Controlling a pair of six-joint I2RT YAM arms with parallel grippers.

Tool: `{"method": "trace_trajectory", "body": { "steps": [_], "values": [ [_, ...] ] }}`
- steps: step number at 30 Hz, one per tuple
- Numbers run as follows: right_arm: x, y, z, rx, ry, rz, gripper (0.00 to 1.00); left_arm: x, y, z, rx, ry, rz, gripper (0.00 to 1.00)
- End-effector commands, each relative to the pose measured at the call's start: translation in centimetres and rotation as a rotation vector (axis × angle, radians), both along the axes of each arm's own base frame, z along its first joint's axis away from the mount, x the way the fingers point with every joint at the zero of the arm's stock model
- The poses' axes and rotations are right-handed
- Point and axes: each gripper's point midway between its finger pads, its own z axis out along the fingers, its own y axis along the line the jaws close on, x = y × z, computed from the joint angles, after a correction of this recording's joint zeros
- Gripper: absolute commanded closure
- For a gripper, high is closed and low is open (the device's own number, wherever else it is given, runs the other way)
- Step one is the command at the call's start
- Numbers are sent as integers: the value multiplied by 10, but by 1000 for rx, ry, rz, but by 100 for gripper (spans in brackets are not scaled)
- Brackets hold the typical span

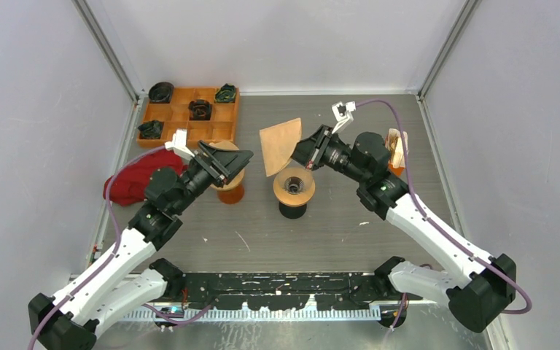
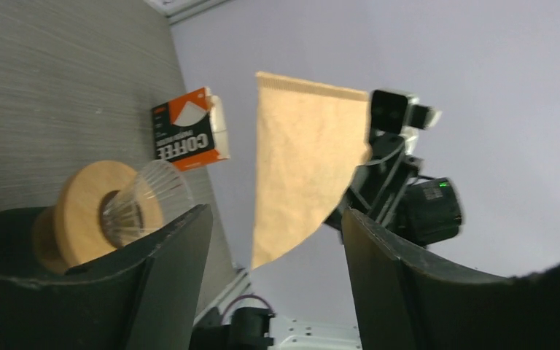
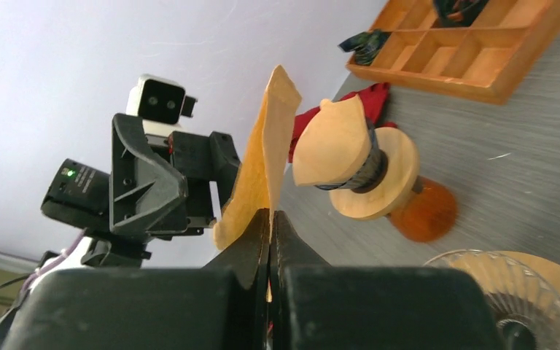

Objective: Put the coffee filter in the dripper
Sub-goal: Place the coffee filter in the coffee dripper.

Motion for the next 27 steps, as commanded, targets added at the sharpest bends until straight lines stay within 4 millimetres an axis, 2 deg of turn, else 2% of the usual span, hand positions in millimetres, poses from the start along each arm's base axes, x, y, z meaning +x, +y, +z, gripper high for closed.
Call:
{"method": "trace_trajectory", "body": {
  "steps": [1,5,10,20,27],
  "values": [
    [5,-22,19,-122,-61,-120,99,-1,13,5,139,-47,67,29],
    [15,-41,21,-233,-64,-235,99,-2,15,8,228,-75,70,19],
    [21,-53,24,-371,-58,-317,99,-1,4,6,352,-104,17,13],
    [26,-49,15,-689,-3,-400,99,-2,-32,3,570,-224,-22,7],
    [21,-43,13,-869,52,-415,99,1,-36,11,643,-308,27,6]
  ]
}}
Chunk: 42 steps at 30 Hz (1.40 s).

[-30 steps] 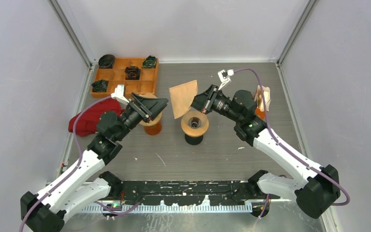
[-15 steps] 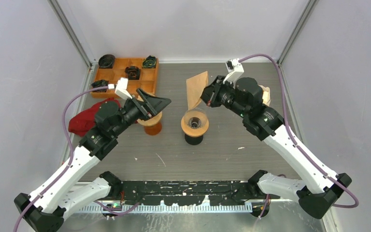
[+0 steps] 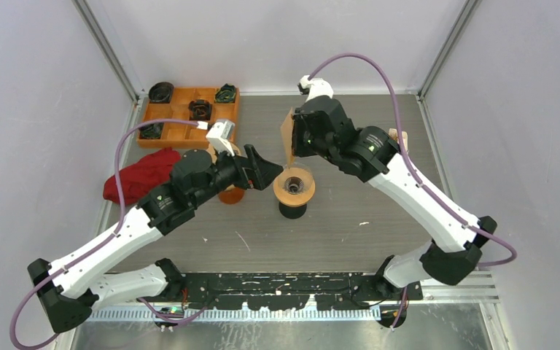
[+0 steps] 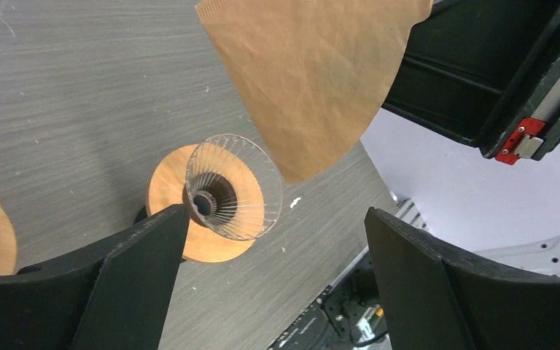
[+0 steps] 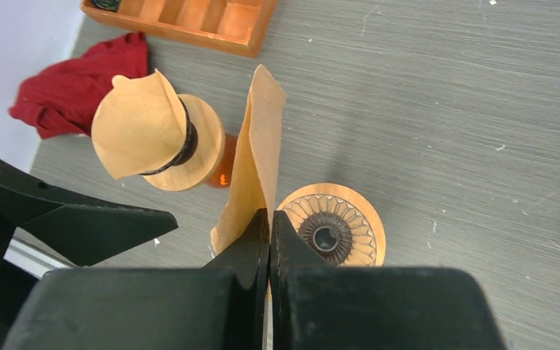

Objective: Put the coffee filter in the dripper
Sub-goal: Place the coffee filter in the coffee dripper.

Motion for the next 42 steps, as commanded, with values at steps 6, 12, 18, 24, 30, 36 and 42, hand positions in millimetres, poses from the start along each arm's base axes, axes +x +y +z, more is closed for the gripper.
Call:
{"method": "trace_trajectory", "body": {
  "steps": [6,12,18,24,30,36,42],
  "values": [
    [-7,-14,10,-175,62,-58,99,16,3,39,38,-213,71,5],
    [-8,-13,8,-210,91,-63,99,17,-9,42,52,-263,64,5],
    [-9,-8,0,-250,145,-52,99,15,-21,49,53,-324,73,5],
    [-10,-10,-4,-291,172,-55,99,17,-31,47,48,-347,97,4],
    [-10,-6,-5,-292,172,-44,99,26,-28,38,94,-345,175,6],
    [-10,-4,-4,-284,164,-31,99,37,-14,23,164,-313,270,8],
    [-13,-5,-4,-284,166,-17,99,43,-2,19,212,-302,330,9]
  ]
}}
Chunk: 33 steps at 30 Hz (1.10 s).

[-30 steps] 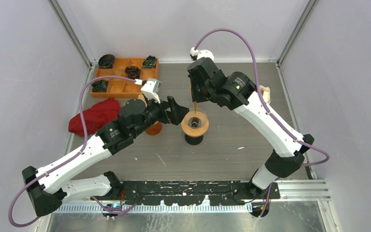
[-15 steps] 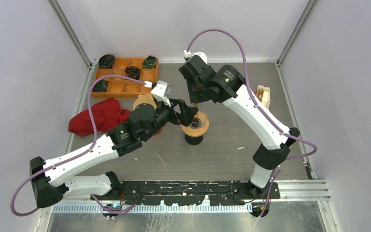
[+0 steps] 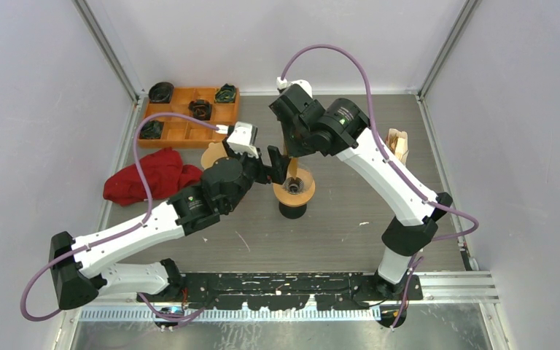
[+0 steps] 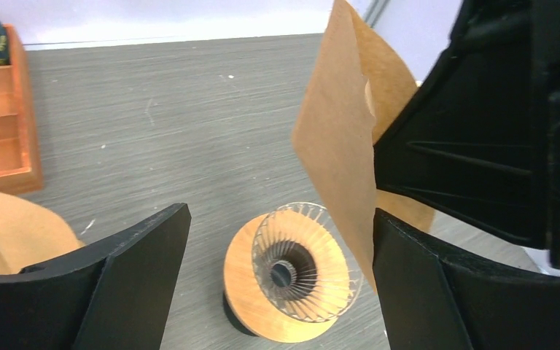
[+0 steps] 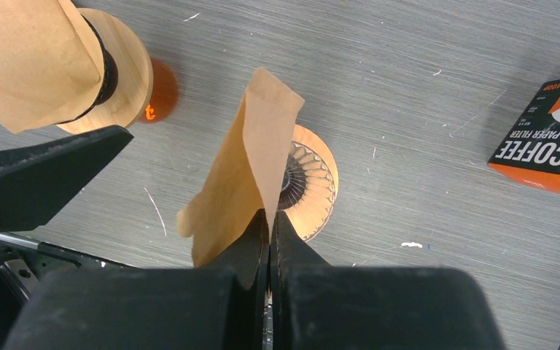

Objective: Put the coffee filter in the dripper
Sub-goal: Place the coffee filter in the coffee dripper.

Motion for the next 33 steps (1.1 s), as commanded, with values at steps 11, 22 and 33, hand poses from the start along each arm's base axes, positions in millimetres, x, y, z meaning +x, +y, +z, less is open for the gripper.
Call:
{"method": "trace_trajectory", "body": {
  "steps": [11,22,33],
  "values": [
    [-7,5,17,61,-26,52,98,10,21,21,39,-43,113,12],
    [-12,12,16,99,-13,93,98,6,3,19,33,-4,31,26],
    [-9,5,10,57,-24,74,96,3,4,21,26,5,24,59]
  ]
}}
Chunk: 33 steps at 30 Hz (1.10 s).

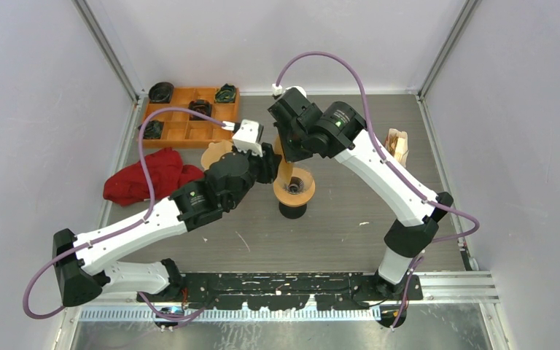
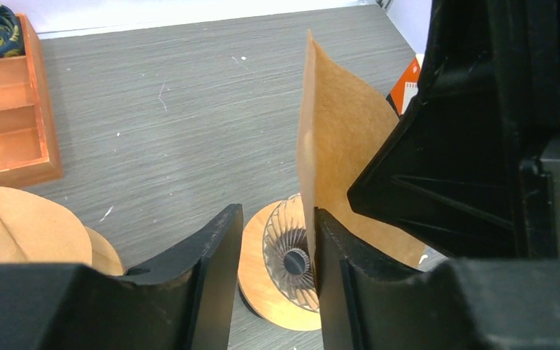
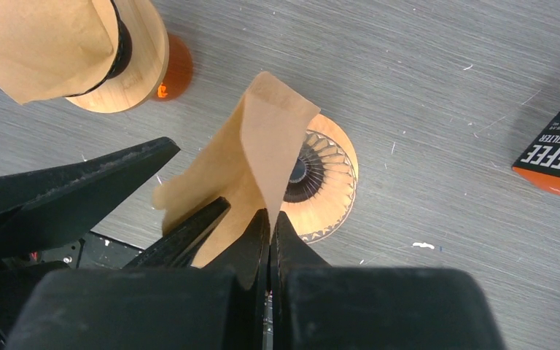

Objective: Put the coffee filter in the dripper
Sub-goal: Place the coffee filter in the coffee dripper.

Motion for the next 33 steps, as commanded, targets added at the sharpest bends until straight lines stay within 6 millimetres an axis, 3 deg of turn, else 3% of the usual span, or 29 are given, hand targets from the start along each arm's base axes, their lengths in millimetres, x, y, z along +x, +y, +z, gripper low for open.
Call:
{"method": "trace_trajectory", "body": {
  "steps": [1,10,15,33],
  "values": [
    [-1,-5,24,48,-73,3,96,0,1,28,-61,-30,4,63],
    [1,-7,23,28,-78,4,96,-1,3,27,-54,-24,3,90],
    [3,-18,20,-26,-91,-12,95,-2,5,29,-49,-24,6,100],
    [3,-28,3,-143,-64,33,92,-4,6,25,15,17,-3,100]
  ]
}}
